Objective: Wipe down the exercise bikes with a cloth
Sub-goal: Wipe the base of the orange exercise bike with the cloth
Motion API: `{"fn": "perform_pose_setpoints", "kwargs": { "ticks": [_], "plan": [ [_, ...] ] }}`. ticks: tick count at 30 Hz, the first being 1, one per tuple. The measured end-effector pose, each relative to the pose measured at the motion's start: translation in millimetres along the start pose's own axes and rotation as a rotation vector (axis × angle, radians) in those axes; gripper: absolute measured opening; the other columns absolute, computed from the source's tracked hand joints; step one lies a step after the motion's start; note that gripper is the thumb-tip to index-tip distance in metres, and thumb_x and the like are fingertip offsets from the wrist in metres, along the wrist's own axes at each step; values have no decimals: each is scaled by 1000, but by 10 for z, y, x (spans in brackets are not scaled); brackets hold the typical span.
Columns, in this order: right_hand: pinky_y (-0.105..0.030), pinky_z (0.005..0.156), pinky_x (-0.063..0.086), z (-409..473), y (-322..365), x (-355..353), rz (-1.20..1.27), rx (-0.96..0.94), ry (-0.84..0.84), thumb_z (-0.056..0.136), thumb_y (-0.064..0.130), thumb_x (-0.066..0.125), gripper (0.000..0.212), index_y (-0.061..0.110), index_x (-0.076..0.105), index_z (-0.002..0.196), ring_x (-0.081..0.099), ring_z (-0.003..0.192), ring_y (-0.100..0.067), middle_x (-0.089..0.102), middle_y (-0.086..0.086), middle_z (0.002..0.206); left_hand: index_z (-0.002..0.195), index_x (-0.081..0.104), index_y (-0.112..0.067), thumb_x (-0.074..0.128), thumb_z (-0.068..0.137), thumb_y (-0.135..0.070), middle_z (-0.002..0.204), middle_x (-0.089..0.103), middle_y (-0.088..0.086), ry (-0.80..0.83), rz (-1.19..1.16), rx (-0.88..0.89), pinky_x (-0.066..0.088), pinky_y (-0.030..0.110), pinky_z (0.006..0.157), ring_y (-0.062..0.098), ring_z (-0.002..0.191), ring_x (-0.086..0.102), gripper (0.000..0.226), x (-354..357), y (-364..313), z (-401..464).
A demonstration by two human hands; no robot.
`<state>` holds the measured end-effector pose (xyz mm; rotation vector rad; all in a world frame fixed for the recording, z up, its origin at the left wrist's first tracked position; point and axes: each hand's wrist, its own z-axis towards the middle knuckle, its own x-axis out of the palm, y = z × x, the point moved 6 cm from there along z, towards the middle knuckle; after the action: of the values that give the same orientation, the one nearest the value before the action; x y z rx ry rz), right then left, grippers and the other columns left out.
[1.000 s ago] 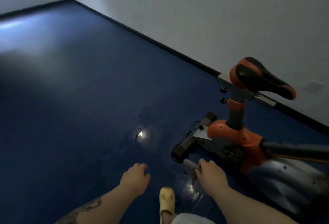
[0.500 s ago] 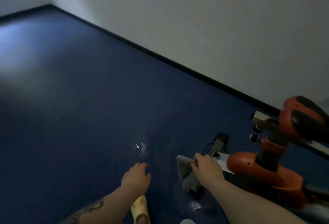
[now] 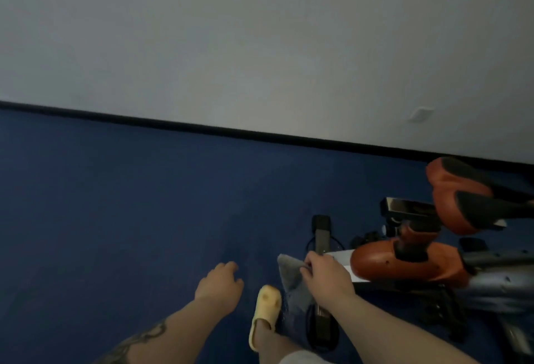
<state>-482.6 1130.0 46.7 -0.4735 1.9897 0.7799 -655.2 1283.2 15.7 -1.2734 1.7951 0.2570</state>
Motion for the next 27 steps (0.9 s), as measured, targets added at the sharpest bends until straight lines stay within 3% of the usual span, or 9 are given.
{"fn": "perform_pose_setpoints", "kwargs": {
  "ticks": [6,12,16,20,24,27],
  "plan": [
    [-30,67,43,947,22,-330,91,103,-31,96,37,47,13,25,50,92,58,88,-17,63,1,98,137,43,-26,38,97,-34,137,47,-3,97,92,68,45,30,92,19,116,52,41,-512,-343,1016],
    [-29,63,41,1846,-11,-845,135,205,-66,96,38,47,14,24,52,94,60,86,-18,64,2,95,118,55,-21,41,94,-27,122,56,0,123,154,110,48,33,88,20,105,58,28,-1139,-744,2019],
    [-28,62,40,2334,-80,-1070,149,268,-82,95,38,47,16,26,46,86,57,80,-16,63,2,91,122,53,-23,41,93,-30,126,53,-1,170,212,161,44,29,85,19,110,56,31,-1442,-1073,2631],
    [-28,63,40,2900,-295,-1418,156,392,-111,95,38,46,14,27,45,88,56,81,-16,61,2,93,124,51,-21,40,96,-30,128,53,-1,224,273,276,42,25,82,16,110,55,32,-1793,-1587,3407],
    [-27,62,39,3277,-566,-1781,210,574,-209,96,38,46,16,26,44,85,51,75,-12,56,6,85,130,50,-22,40,96,-31,133,49,-2,260,365,428,47,28,93,16,113,55,36,-2205,-2239,4113],
    [-28,59,37,3468,-765,-2070,266,716,-286,96,38,47,17,26,45,84,51,73,-13,55,7,82,128,51,-20,38,98,-29,130,50,-2,259,452,546,47,27,89,13,103,53,33,-2443,-2774,4552]
  ]
}}
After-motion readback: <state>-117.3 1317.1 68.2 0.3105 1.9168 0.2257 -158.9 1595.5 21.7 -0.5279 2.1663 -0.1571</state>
